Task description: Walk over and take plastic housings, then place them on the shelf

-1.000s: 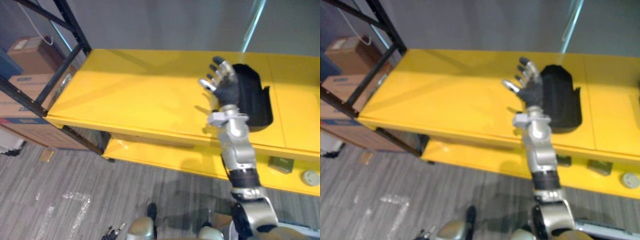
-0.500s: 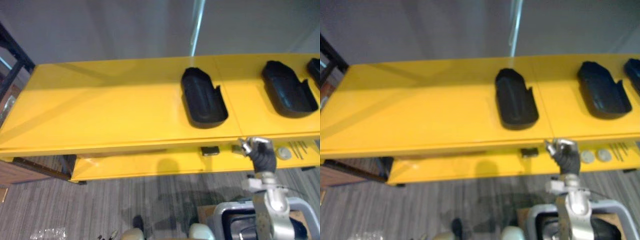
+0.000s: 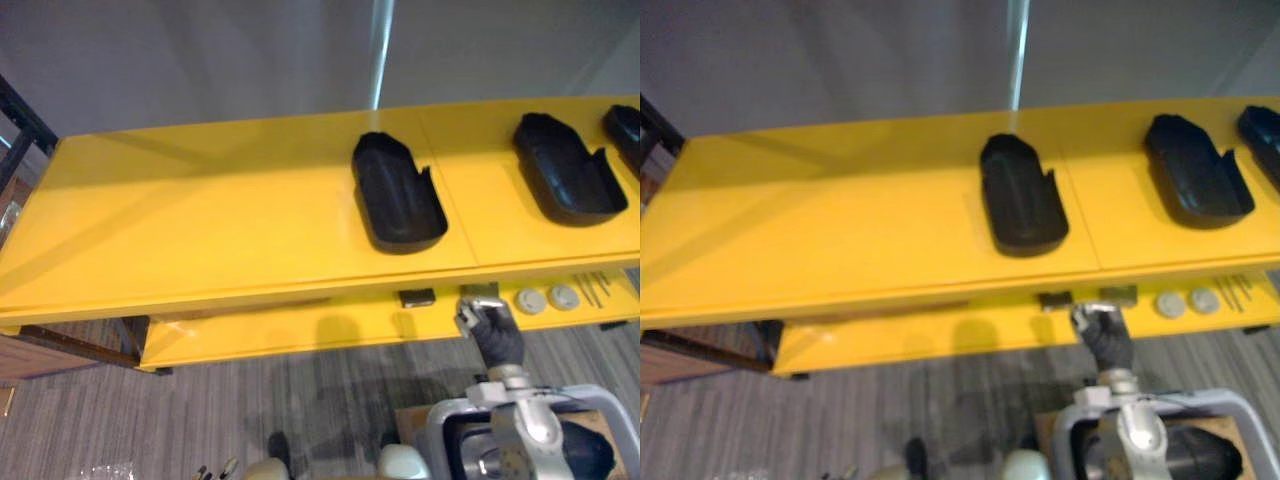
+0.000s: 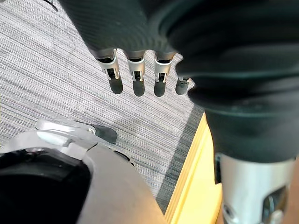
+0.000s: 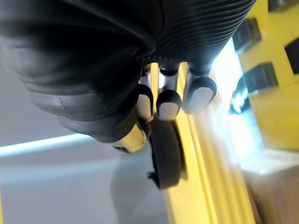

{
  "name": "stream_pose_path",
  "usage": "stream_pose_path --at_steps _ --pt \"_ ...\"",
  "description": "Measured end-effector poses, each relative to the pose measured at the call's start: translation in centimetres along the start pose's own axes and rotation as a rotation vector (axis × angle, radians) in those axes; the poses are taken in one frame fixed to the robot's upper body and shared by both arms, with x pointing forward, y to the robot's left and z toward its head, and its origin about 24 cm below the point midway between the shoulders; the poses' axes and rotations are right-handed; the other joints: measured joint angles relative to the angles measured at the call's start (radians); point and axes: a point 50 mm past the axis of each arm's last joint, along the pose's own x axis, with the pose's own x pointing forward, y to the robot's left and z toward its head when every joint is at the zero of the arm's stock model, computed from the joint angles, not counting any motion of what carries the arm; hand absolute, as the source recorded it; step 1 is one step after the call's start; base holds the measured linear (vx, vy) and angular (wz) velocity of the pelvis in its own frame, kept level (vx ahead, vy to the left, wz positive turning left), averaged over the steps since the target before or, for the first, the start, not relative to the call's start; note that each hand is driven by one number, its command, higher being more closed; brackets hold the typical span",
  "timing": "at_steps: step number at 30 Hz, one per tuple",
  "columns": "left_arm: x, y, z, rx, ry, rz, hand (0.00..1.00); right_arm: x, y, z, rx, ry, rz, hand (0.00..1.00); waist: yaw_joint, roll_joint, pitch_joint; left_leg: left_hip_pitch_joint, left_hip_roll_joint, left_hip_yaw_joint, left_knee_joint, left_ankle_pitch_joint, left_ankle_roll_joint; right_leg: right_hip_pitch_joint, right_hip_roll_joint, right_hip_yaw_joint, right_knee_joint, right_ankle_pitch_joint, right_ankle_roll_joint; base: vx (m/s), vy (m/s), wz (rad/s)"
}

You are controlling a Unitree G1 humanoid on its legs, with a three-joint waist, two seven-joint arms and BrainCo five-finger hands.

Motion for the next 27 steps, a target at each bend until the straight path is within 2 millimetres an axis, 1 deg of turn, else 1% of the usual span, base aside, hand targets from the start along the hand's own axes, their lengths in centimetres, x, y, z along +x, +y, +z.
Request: stream_pose_path --at_steps 4,6,7,9,10,12,14,17,21,27 --pt "0.0 0.1 0.0 0.01 0.006 0.0 0.0 1.7 0.9 -0.2 -0.011 -0.013 0.043 1.0 0.011 0.001 0.001 -0.007 -0.002 -0.008 0.014 0.001 0.0 0.003 -0.003 -0.005 0.0 0.0 0.001 0.0 0.002 0.04" --pt "0.1 0.0 0.1 0.014 0.008 -0.004 0.0 2.8 1.2 -0.3 -0.031 -0.023 0.044 1.0 0.026 0.003 0.0 -0.007 -0.003 -0.011 0.018 0.001 0.0 0.006 -0.003 -0.009 0.0 -0.002 0.004 -0.01 -0.004 0.02" --pt "0.1 0.0 0.1 0.014 0.009 -0.004 0.0 3.1 1.3 -0.3 -0.036 -0.026 0.041 1.0 0.028 0.004 0.0 -0.007 -0.004 -0.013 0.019 0.001 0.0 0.006 -0.004 -0.012 0.001 -0.002 0.004 -0.01 -0.008 0.14" --pt "0.1 0.0 0.0 0.016 0.02 -0.004 0.0 4.0 1.2 0.0 -0.056 -0.044 0.024 1.0 0.029 0.008 0.001 -0.008 -0.007 -0.039 0.021 0.005 0.002 0.019 -0.012 -0.036 0.001 -0.003 0.005 -0.01 -0.002 0.25" --pt "0.1 0.0 0.0 0.017 0.021 -0.004 0.0 4.0 1.2 0.0 -0.057 -0.046 0.022 1.0 0.03 0.008 0.001 -0.008 -0.007 -0.04 0.021 0.005 0.002 0.021 -0.014 -0.039 0.001 -0.003 0.005 -0.02 0.014 0.2" --pt "0.1 0.0 -0.2 0.018 0.037 -0.005 0.0 4.8 1.3 0.6 -0.074 -0.074 0.018 1.0 0.046 0.017 0.005 -0.01 -0.01 -0.047 0.025 0.006 0.003 0.025 -0.017 -0.049 0.001 -0.004 0.006 -0.03 0.012 0.07" --pt "0.1 0.0 -0.3 0.022 0.045 -0.005 0.0 5.3 1.3 1.0 -0.088 -0.091 0.02 1.0 0.052 0.021 0.008 -0.011 -0.013 -0.051 0.025 0.009 0.005 0.026 -0.02 -0.052 0.003 -0.005 0.008 -0.04 0.007 0.06" --pt "0.1 0.0 -0.4 0.025 0.052 -0.004 0.0 6.2 1.1 1.1 -0.107 -0.097 0.012 1.0 0.055 0.024 0.009 -0.012 -0.018 -0.059 0.02 0.016 0.007 0.028 -0.024 -0.058 0.006 -0.007 0.01 -0.04 0.008 0.09" --pt "0.1 0.0 -0.4 0.029 0.055 -0.004 0.0 6.6 0.8 0.9 -0.107 -0.086 -0.018 1.0 0.058 0.024 0.009 -0.011 -0.022 -0.061 0.019 0.018 0.009 0.029 -0.028 -0.059 0.006 -0.006 0.013 0.0 0.0 0.0" --pt "0.1 0.1 -0.5 0.03 0.071 -0.003 0.0 7.7 -0.4 0.5 -0.141 -0.052 -0.095 1.0 0.065 0.024 0.009 -0.011 -0.032 -0.066 0.017 0.022 0.014 0.031 -0.033 -0.062 0.005 -0.003 0.019 0.0 0.0 0.0"
